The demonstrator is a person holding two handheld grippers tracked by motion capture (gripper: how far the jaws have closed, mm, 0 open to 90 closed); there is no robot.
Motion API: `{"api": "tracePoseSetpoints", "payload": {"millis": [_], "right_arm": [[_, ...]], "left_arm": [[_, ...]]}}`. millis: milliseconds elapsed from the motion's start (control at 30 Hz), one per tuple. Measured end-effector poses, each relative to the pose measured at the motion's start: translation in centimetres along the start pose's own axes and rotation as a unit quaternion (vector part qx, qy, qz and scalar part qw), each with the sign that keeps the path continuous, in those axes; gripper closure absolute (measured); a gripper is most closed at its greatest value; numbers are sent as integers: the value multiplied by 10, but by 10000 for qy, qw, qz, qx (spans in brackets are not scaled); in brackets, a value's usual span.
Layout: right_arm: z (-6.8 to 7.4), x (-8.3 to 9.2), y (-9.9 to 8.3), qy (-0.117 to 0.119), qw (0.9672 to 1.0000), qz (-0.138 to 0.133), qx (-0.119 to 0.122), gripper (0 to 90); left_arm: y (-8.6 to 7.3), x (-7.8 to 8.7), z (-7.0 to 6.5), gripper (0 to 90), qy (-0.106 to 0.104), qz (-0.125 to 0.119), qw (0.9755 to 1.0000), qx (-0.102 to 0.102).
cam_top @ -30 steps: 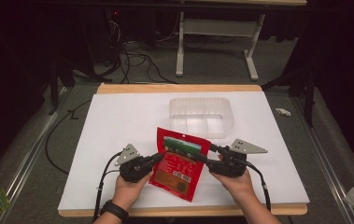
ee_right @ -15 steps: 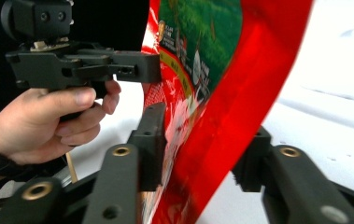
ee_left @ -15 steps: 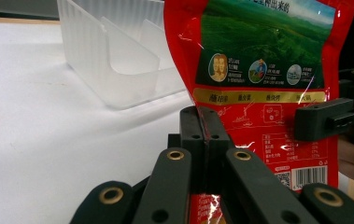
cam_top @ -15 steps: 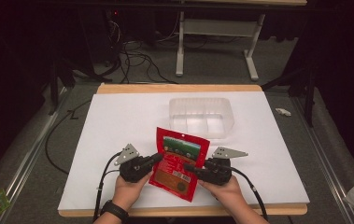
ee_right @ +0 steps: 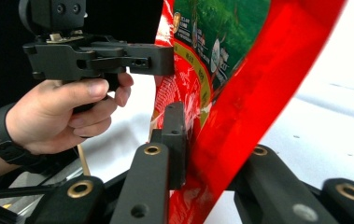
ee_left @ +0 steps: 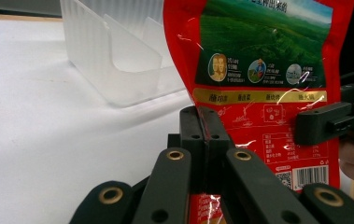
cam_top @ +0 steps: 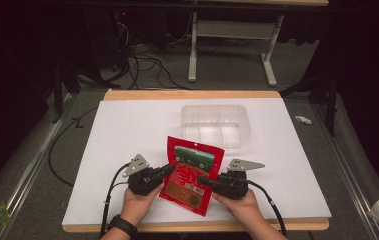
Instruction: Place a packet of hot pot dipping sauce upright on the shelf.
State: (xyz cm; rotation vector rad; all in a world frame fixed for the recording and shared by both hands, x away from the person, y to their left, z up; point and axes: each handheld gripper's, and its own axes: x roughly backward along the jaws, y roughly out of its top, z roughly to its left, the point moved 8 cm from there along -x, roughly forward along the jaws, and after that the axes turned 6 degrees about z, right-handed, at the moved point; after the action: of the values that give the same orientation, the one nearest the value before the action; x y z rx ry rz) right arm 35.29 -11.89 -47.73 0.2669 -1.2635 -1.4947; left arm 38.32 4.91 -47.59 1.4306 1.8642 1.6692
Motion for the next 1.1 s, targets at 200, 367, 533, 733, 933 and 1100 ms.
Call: {"api": "tracePoseSetpoints", "payload": {"millis": [200, 367, 533, 733, 933, 1100], "right_arm": [[1, 0, 1, 46, 10000, -13, 13, 832], [2, 0, 1, 39, 10000, -7, 75, 841], [2, 1, 1, 45, 10000, 4, 53, 843], [2, 4, 3, 42, 10000, -37, 56, 845], [1, 11, 6, -21, 9998, -133, 133, 847], [0, 18, 10, -92, 9995, -228, 200, 849]], "left_arm": [[0, 0, 0, 900, 18, 6, 10000, 2], [0, 0, 1, 880, 48, 22, 10000, -8], [-2, 0, 3, 735, 181, 89, 9998, -12], [-5, 0, 3, 508, 212, 172, 9996, -40], [-7, 3, 6, 410, 273, 226, 9994, -49], [-8, 7, 11, 370, 340, 188, 9992, -42]]}}
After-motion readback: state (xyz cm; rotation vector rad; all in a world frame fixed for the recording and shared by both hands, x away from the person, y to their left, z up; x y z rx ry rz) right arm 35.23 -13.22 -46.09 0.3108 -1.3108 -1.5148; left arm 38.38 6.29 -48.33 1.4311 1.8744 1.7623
